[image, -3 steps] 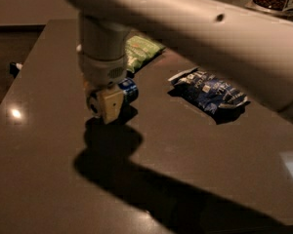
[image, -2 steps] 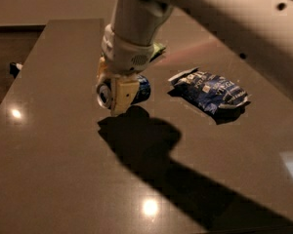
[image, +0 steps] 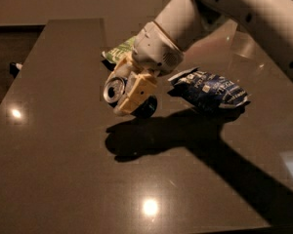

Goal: Place pepsi can upright

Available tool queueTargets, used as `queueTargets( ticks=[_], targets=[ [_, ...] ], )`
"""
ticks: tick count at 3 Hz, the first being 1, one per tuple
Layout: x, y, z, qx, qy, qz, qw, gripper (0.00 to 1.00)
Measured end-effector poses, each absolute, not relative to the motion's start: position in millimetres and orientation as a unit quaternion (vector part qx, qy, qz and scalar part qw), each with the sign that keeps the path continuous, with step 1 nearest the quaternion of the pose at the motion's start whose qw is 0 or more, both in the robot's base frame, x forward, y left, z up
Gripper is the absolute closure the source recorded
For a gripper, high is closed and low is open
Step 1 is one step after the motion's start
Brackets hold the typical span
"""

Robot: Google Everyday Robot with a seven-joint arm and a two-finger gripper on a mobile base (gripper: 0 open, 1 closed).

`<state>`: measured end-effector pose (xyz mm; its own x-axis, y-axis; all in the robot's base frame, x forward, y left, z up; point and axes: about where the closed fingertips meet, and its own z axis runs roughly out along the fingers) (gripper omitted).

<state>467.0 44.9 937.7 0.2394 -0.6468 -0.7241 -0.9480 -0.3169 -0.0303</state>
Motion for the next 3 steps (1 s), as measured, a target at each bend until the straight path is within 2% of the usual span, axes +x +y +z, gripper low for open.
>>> queueTargets(
  ticks=[1, 3],
  targets=[
    [452, 50, 947, -0.684, 0.531, 0.406, 0.292, 1.0],
    [435, 52, 958, -0.544, 0.516, 0.535, 0.39, 1.0]
  ],
)
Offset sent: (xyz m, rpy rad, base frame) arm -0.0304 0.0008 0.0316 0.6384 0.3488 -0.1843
